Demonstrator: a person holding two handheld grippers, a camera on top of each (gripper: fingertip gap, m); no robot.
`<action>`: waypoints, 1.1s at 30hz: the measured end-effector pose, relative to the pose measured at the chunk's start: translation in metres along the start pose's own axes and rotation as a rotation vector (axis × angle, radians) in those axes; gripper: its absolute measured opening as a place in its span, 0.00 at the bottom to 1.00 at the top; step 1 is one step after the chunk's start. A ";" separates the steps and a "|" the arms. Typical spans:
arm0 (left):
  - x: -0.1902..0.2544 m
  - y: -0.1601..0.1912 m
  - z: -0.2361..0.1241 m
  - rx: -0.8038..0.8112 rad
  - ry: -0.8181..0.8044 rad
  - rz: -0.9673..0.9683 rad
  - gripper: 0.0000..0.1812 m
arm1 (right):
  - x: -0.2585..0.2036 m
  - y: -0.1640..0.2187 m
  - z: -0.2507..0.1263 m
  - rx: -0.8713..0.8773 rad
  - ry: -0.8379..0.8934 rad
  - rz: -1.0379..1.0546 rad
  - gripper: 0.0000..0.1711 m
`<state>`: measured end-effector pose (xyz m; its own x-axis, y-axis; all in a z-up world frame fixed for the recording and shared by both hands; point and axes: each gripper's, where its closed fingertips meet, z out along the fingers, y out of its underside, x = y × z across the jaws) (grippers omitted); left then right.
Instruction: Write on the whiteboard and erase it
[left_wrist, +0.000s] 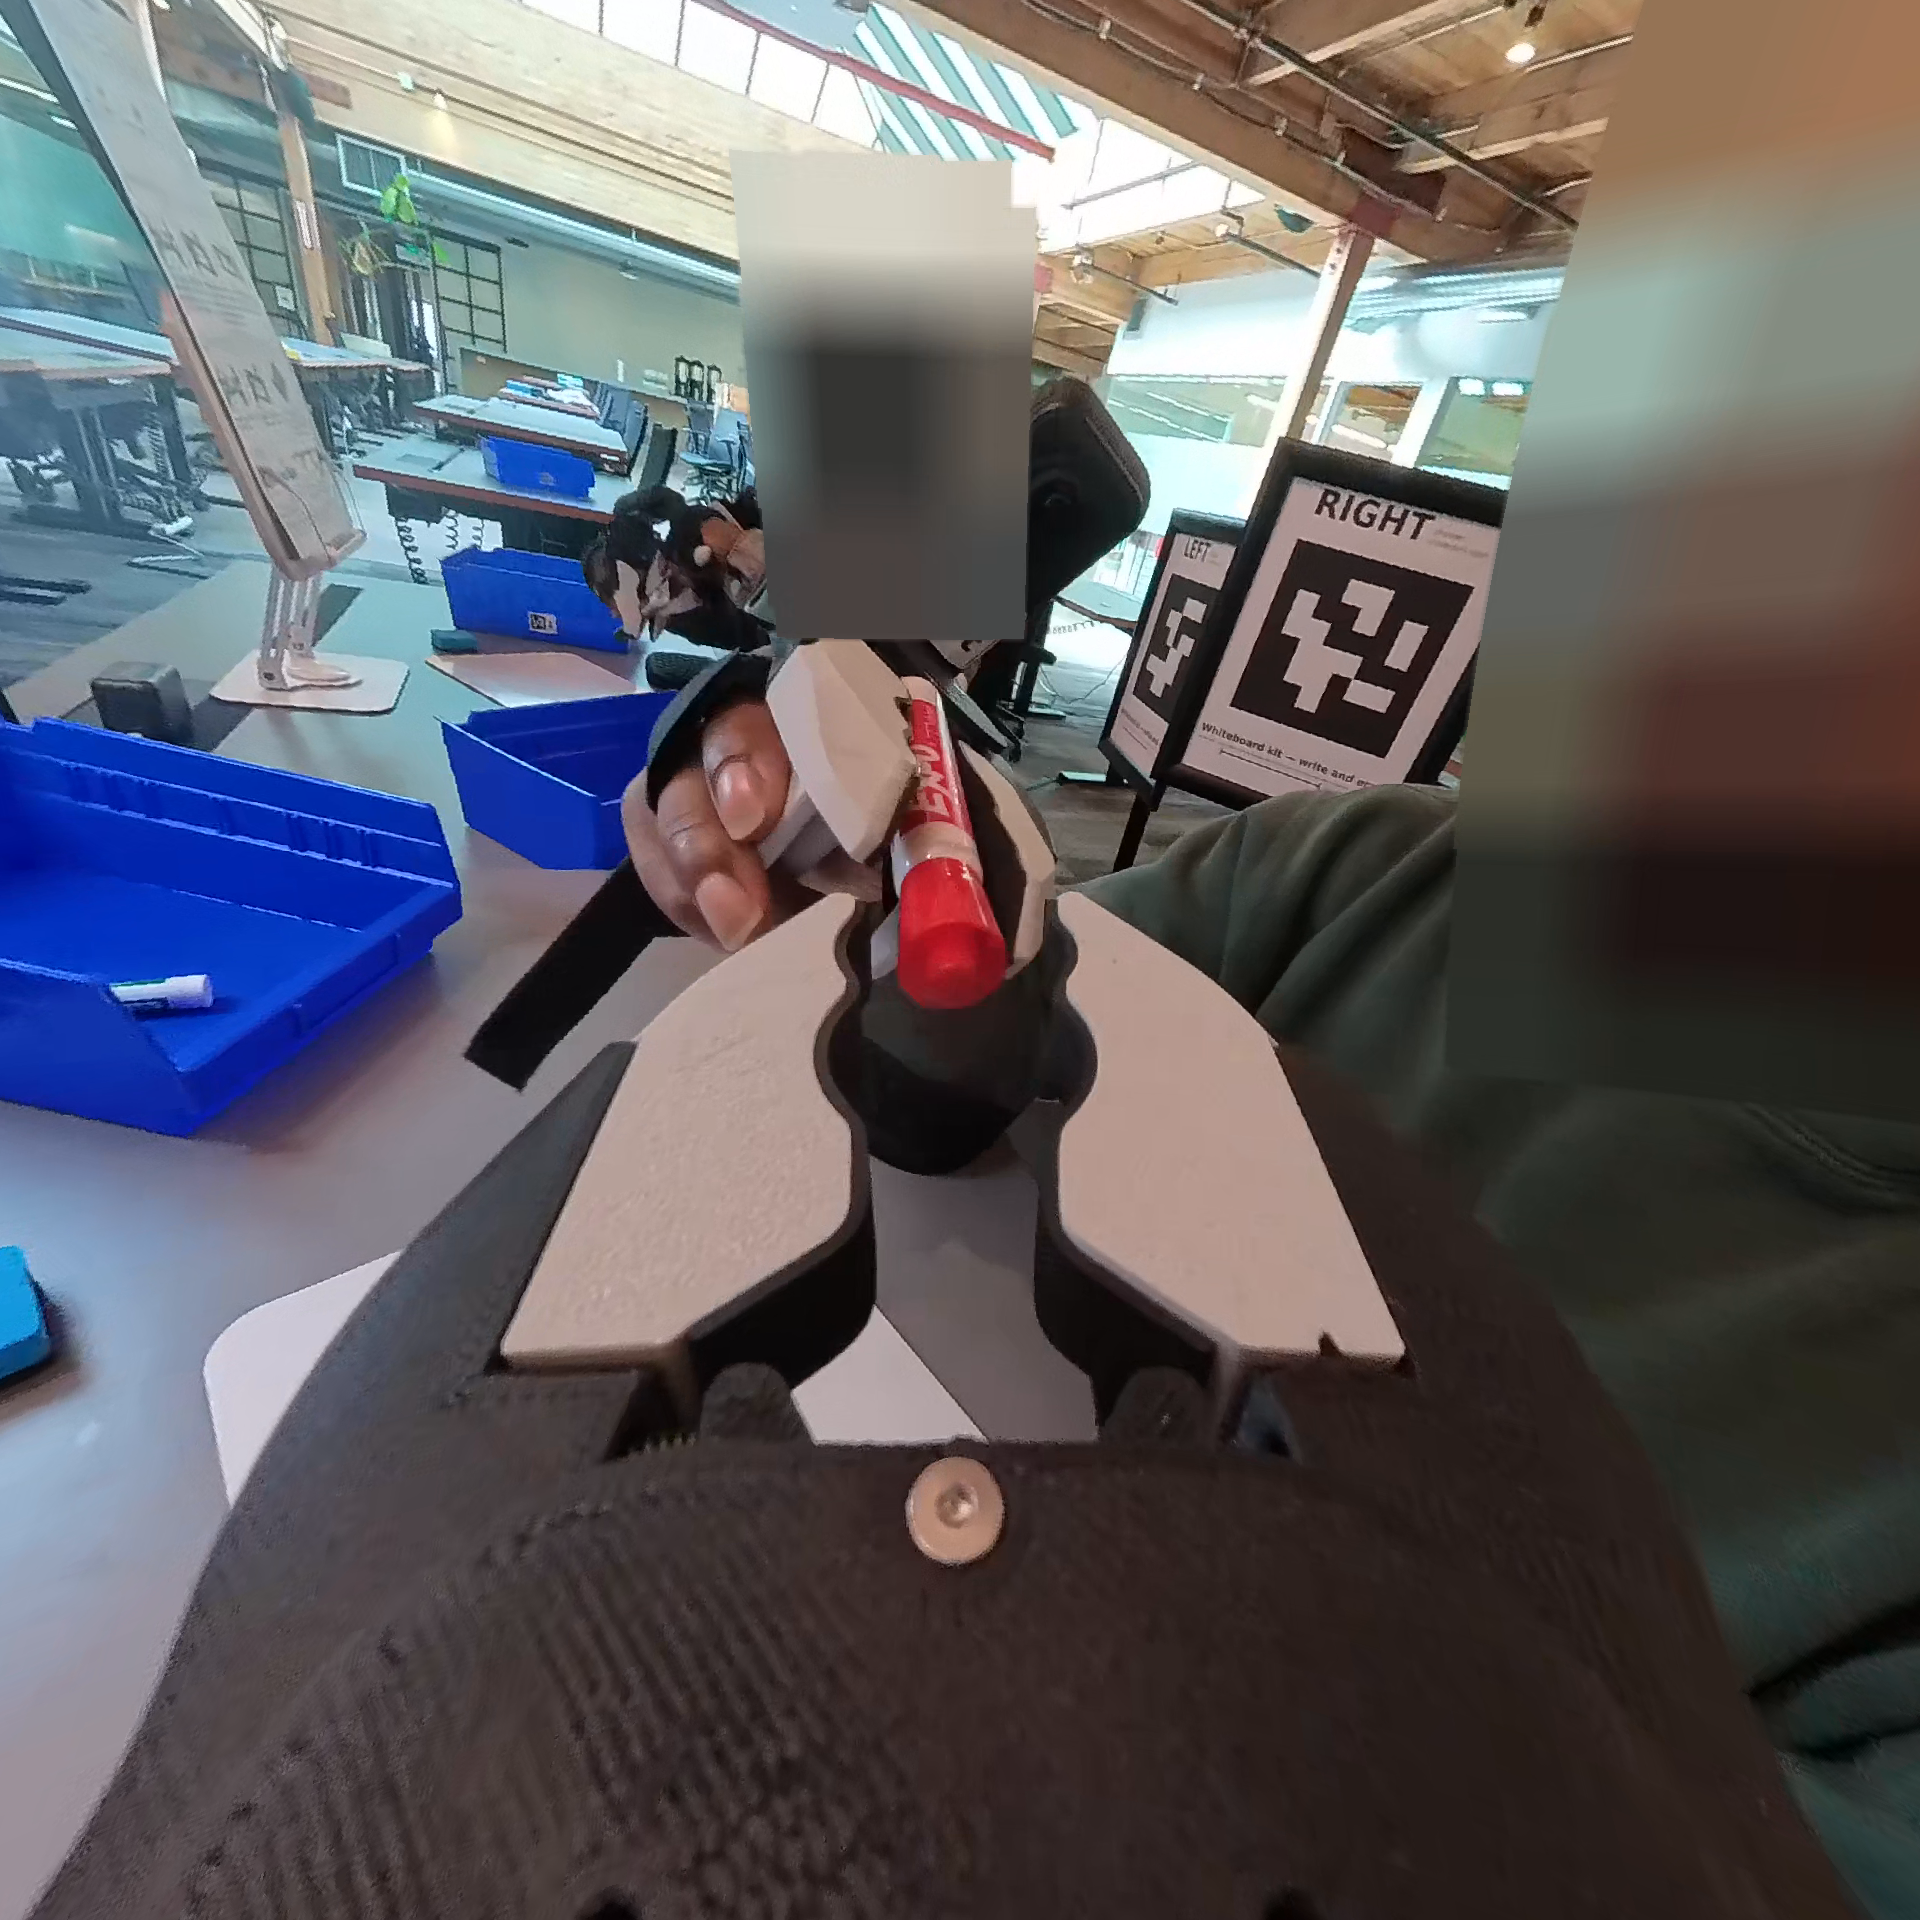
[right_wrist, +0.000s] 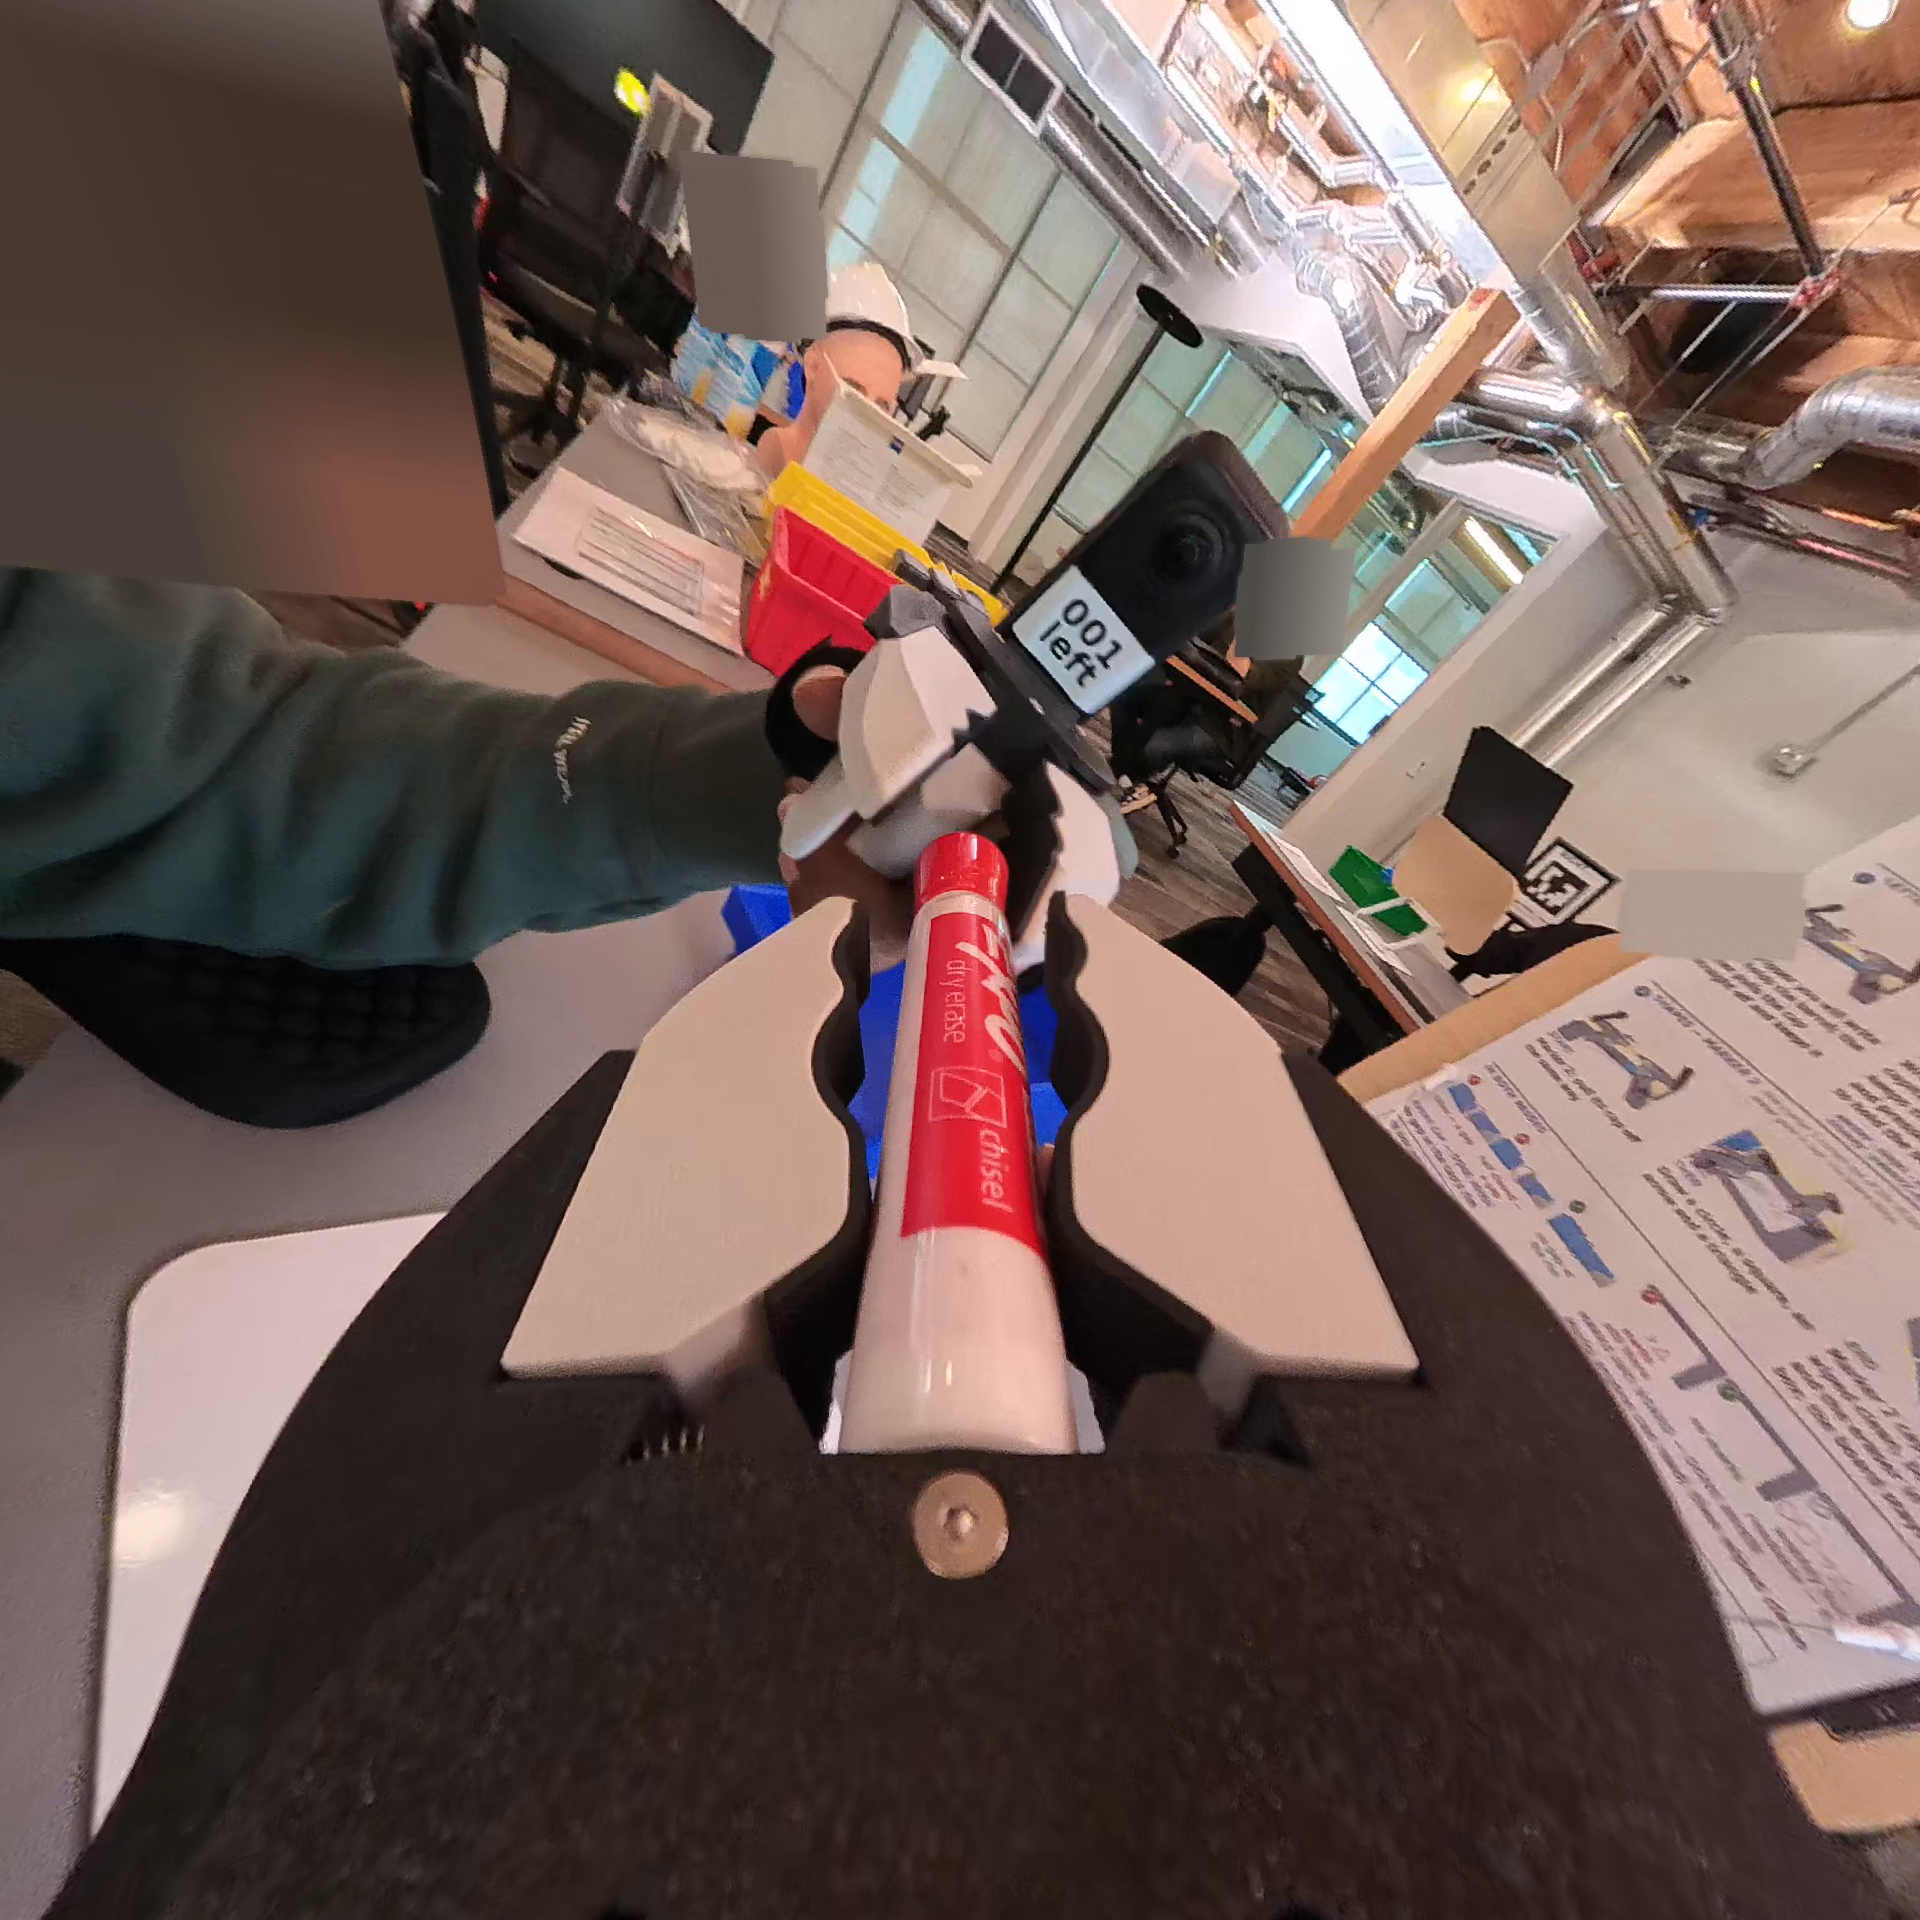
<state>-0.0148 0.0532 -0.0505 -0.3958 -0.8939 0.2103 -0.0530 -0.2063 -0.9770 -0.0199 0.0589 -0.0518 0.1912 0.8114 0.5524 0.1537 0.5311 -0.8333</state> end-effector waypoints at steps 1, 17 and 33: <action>0.000 0.003 0.004 -0.018 0.002 0.001 0.17 | -0.002 -0.001 0.002 0.008 -0.008 0.005 0.19; -0.007 -0.003 0.014 -0.032 -0.124 0.135 0.11 | 0.004 0.000 -0.003 0.014 0.006 0.017 0.19; -0.012 -0.003 0.016 -0.119 -0.244 0.280 0.11 | 0.005 -0.002 -0.008 0.070 -0.073 0.091 0.18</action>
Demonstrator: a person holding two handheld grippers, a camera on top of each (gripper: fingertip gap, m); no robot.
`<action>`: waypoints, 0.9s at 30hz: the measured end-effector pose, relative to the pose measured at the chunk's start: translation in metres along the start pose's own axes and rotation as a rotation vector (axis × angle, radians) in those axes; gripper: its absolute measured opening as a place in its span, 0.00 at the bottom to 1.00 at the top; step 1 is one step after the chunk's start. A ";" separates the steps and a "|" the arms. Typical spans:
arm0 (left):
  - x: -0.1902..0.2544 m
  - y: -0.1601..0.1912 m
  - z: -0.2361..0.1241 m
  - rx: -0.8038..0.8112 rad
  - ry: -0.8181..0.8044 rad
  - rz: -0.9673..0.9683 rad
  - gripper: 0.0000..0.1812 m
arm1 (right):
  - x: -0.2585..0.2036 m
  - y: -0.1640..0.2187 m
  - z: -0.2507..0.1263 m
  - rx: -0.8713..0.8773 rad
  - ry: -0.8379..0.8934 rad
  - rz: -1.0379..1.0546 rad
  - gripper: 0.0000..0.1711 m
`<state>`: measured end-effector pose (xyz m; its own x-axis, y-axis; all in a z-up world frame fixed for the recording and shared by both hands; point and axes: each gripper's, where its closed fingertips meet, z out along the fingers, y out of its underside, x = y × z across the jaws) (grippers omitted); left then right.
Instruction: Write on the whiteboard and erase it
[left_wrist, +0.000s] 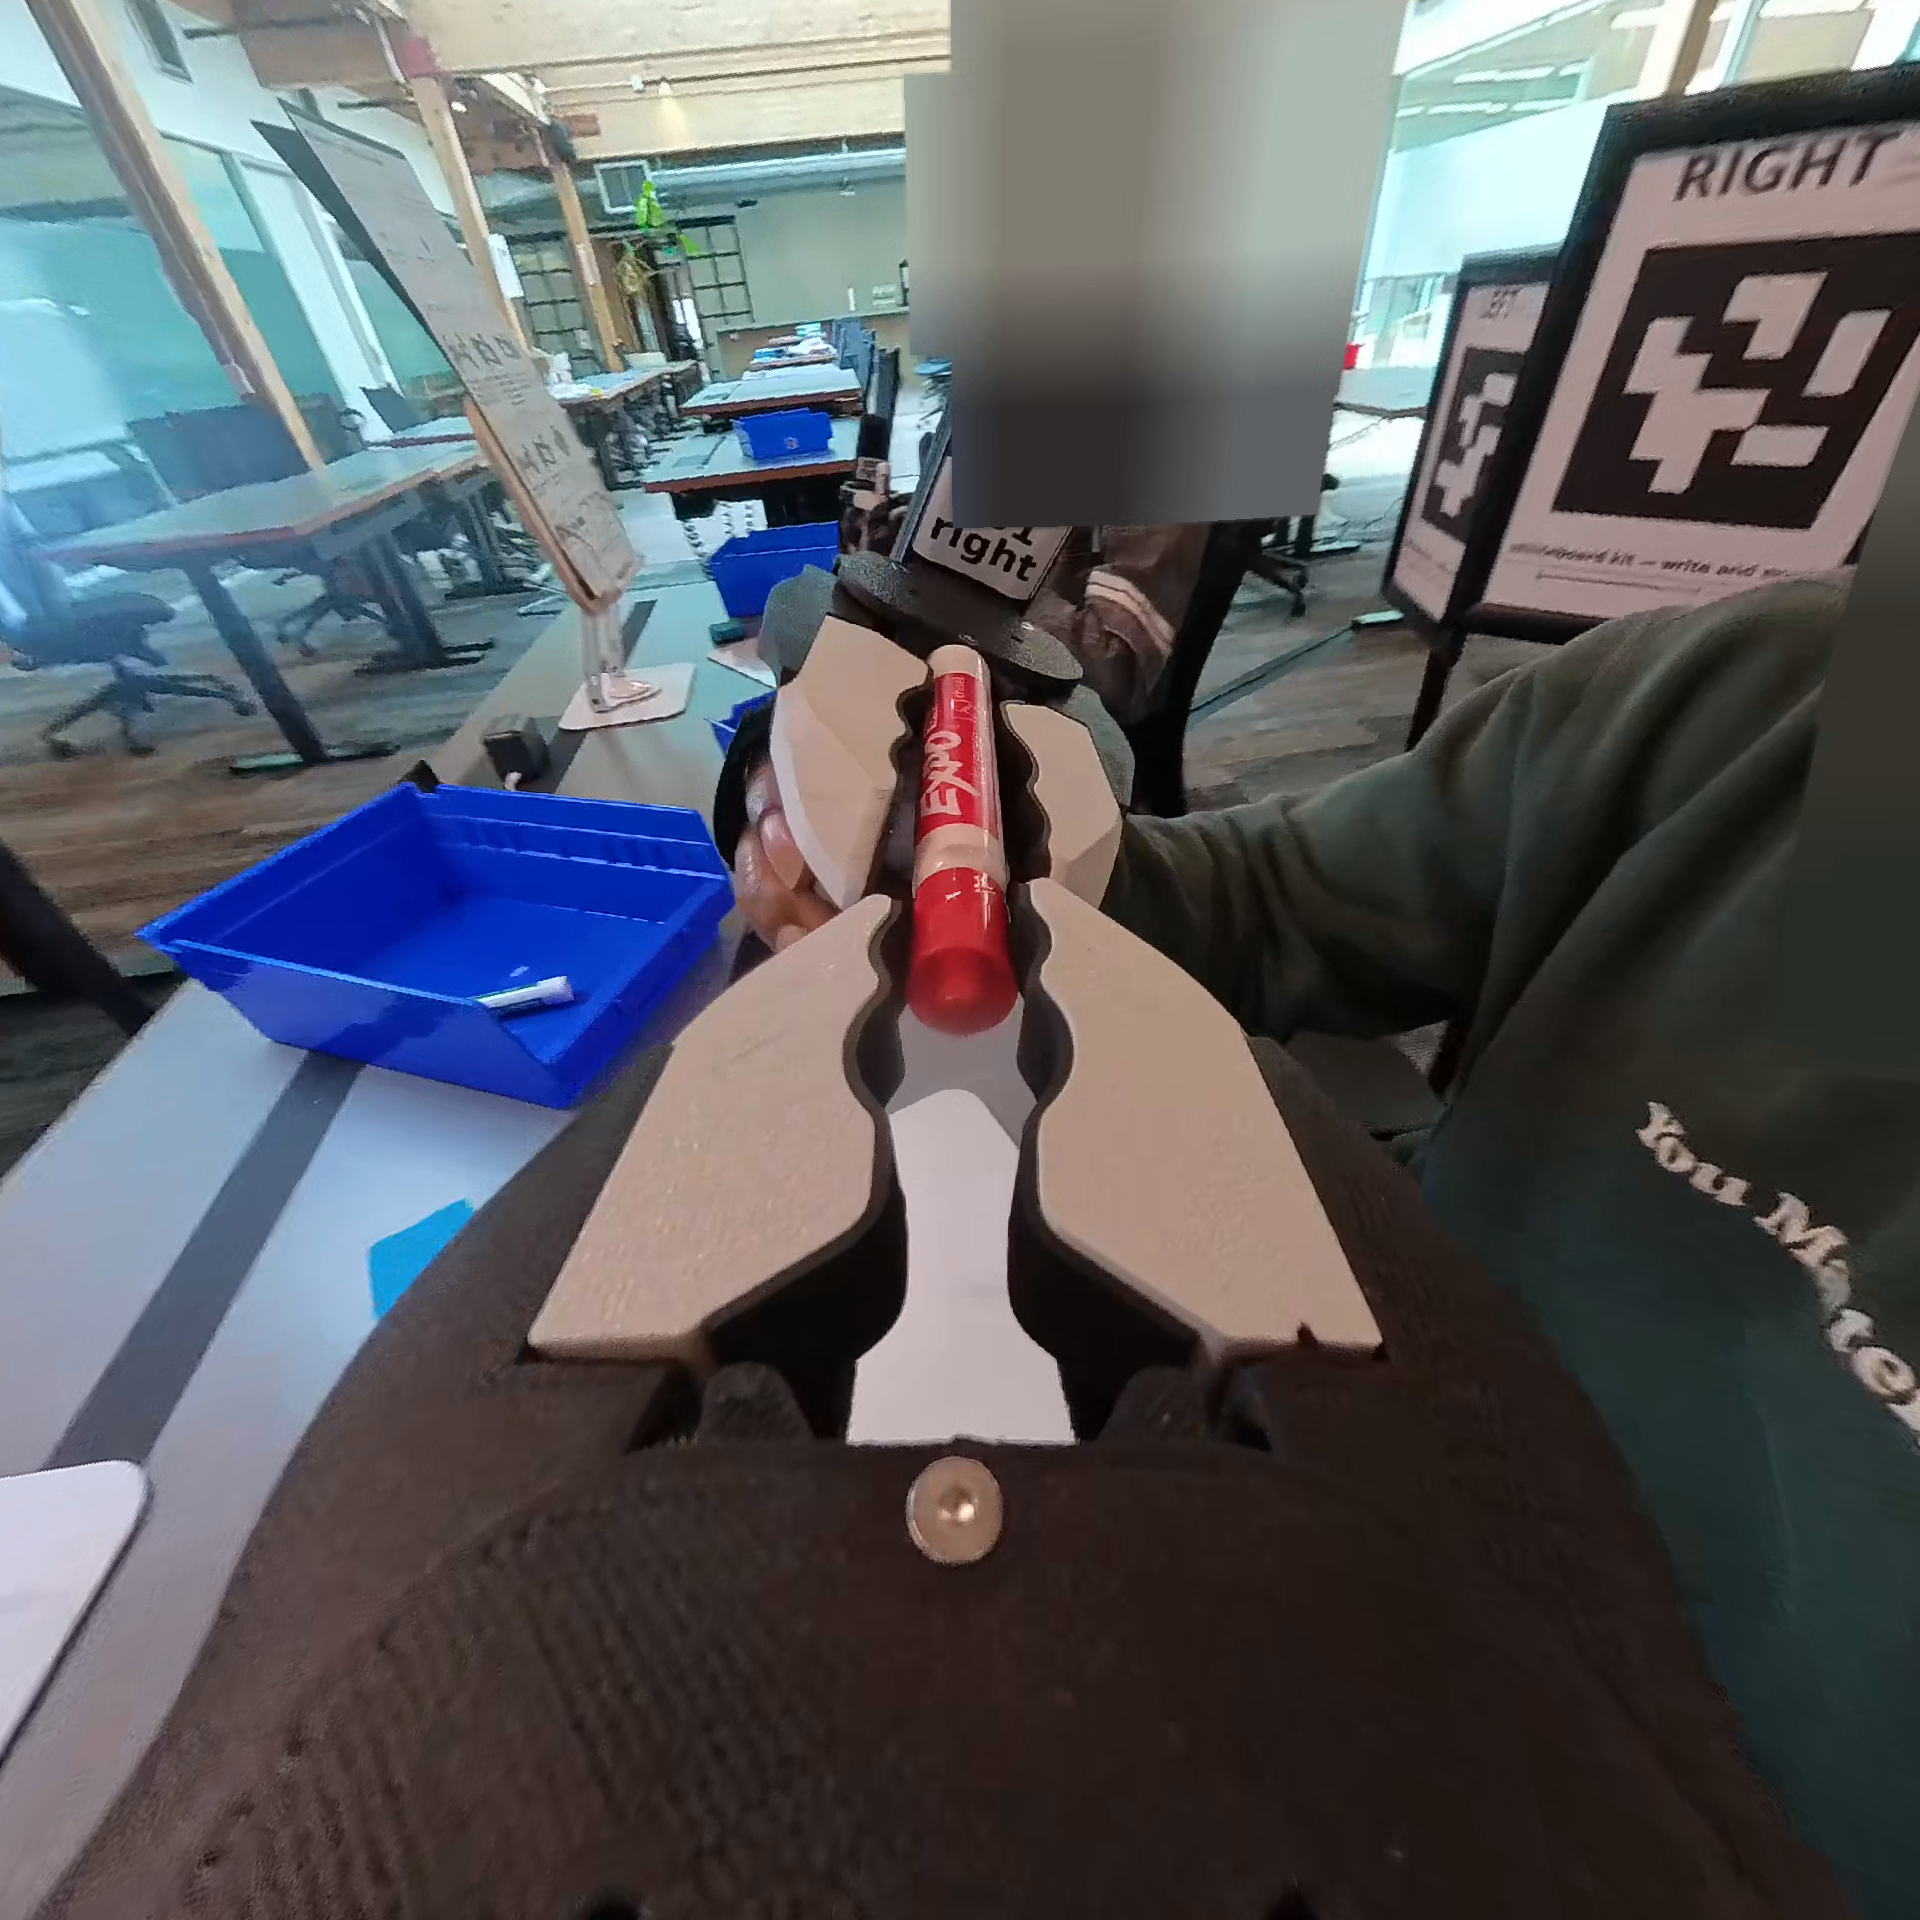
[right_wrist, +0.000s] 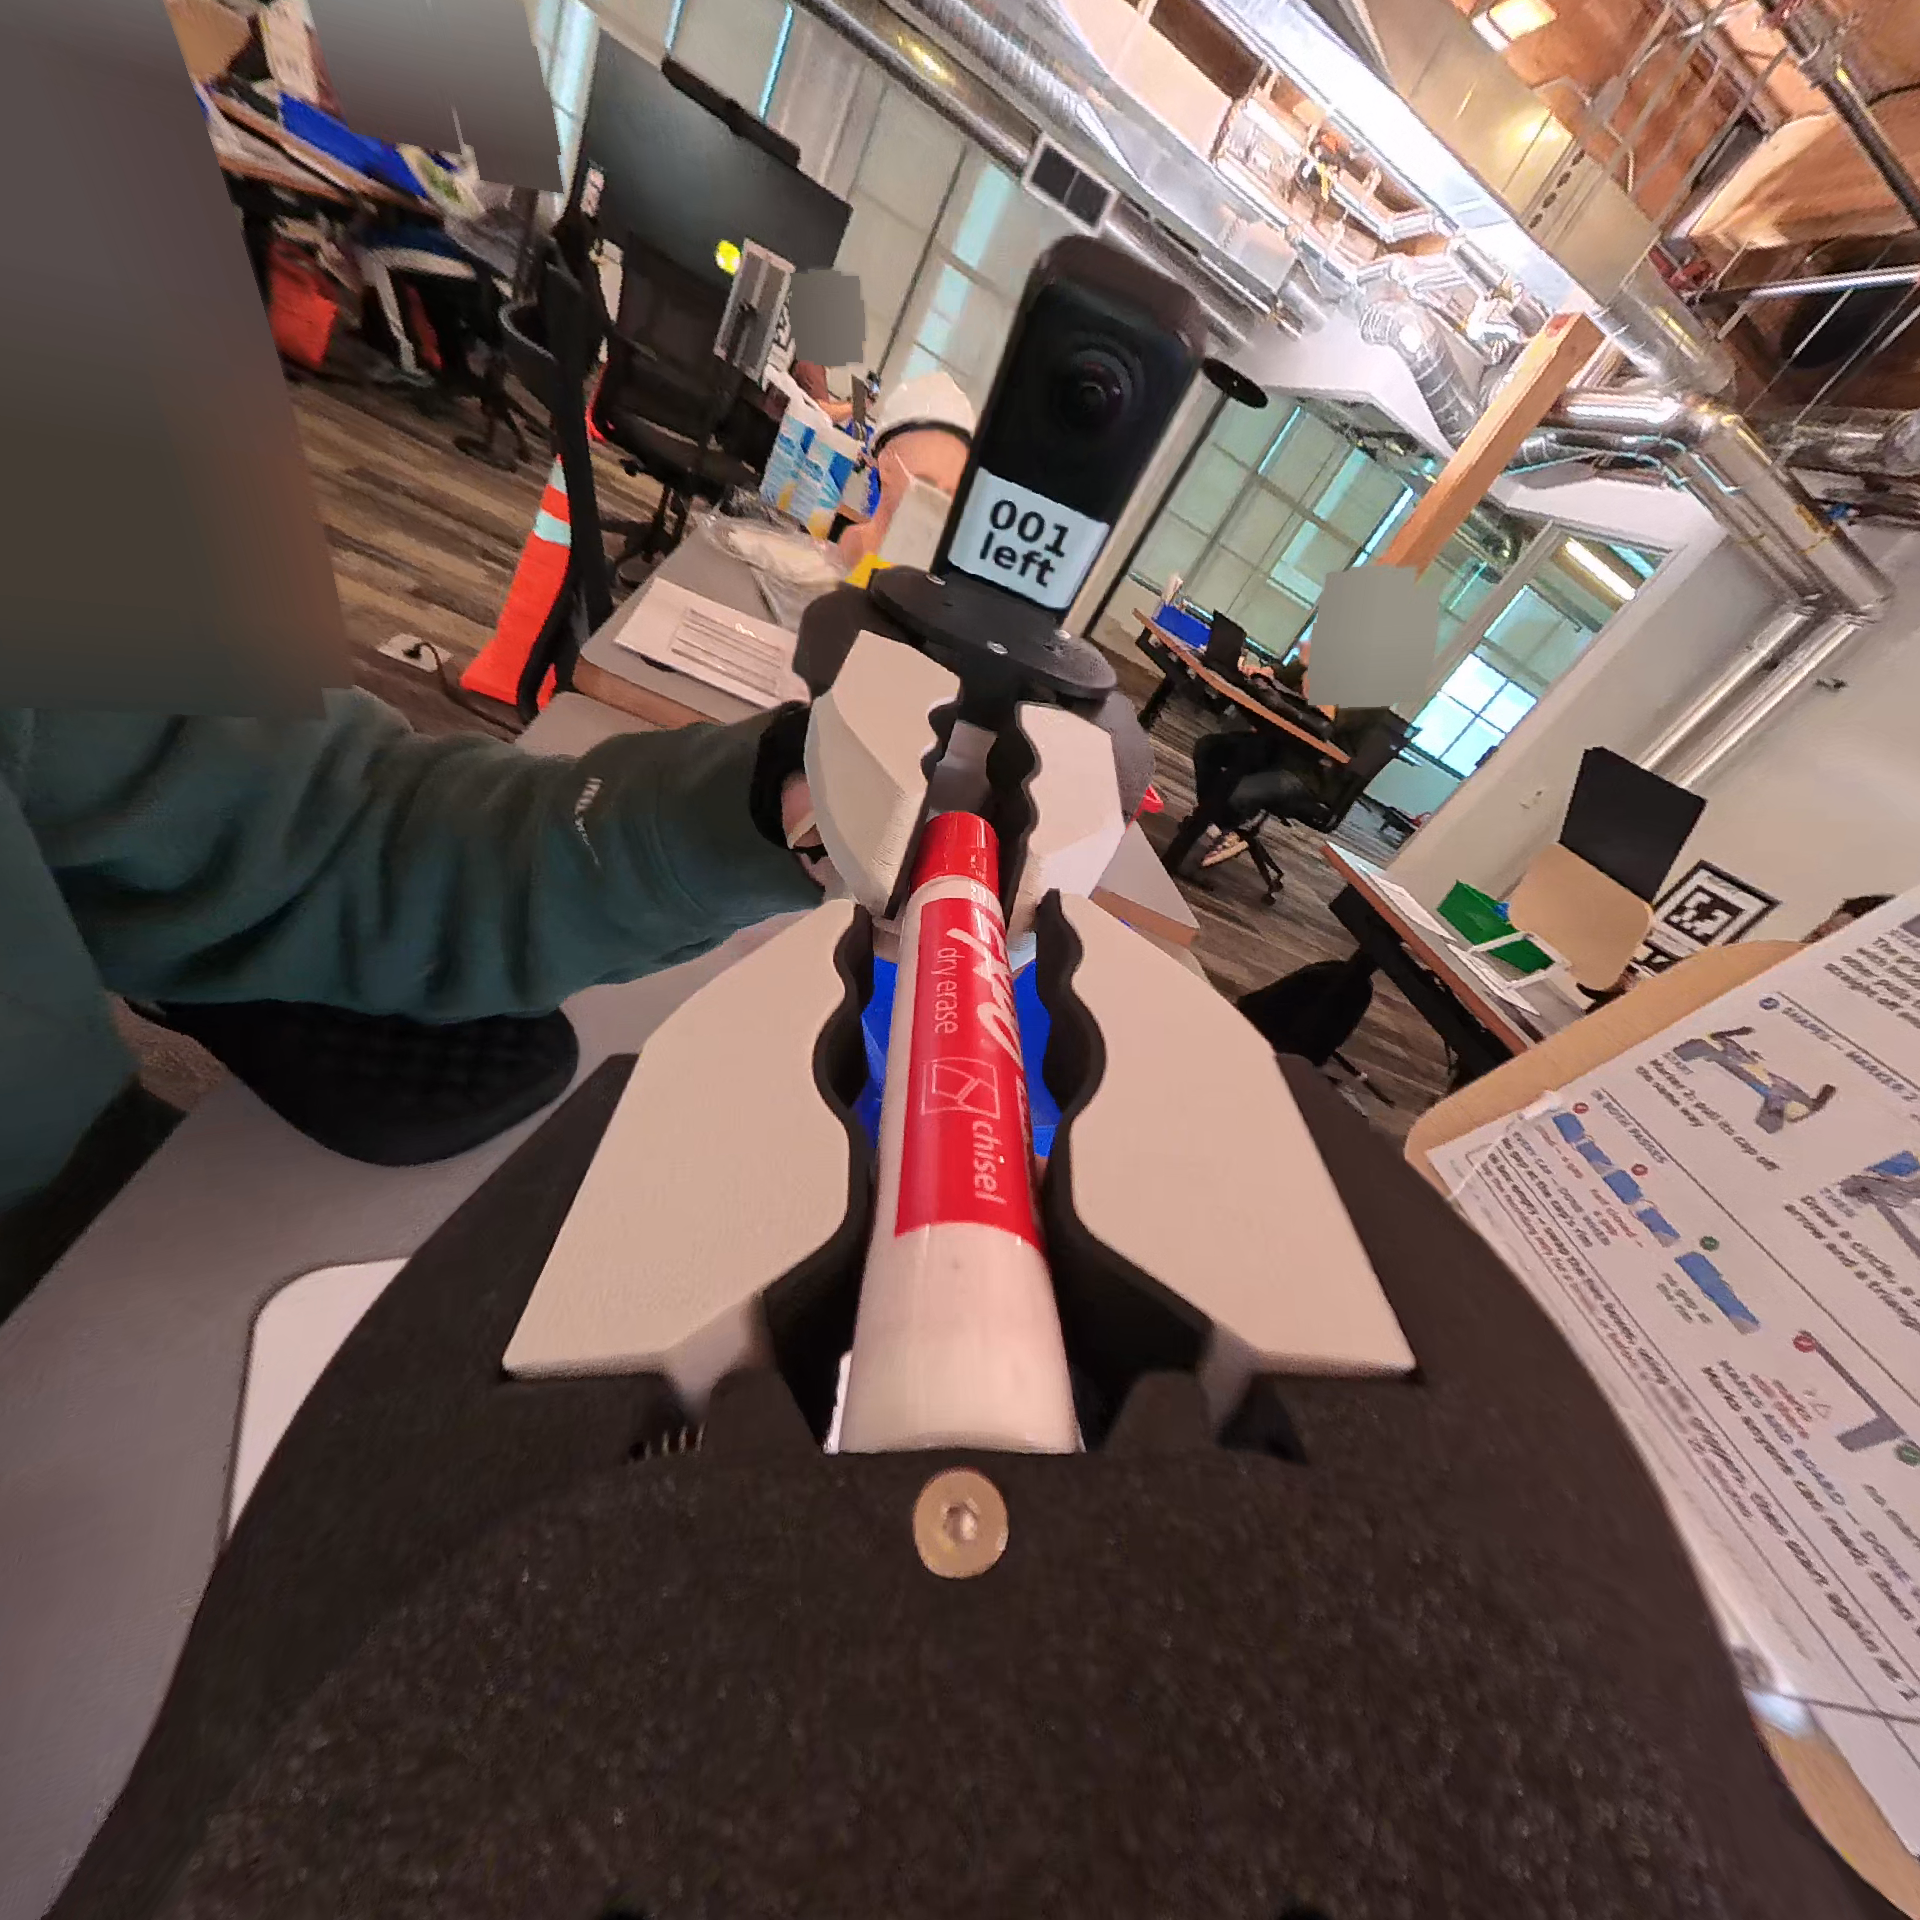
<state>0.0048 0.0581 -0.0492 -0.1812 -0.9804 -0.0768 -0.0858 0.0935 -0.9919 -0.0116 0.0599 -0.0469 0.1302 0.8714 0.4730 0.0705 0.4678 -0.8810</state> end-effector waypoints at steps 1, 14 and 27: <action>-0.001 0.002 0.000 0.005 0.021 -0.029 0.11 | 0.001 0.002 0.000 -0.012 0.005 -0.013 0.18; -0.036 -0.012 -0.065 0.342 0.165 -0.357 0.10 | 0.008 -0.043 -0.046 0.028 0.150 -0.280 0.17; -0.014 -0.051 -0.064 0.221 -0.223 0.060 0.11 | 0.037 -0.027 -0.051 0.040 0.208 -0.113 0.19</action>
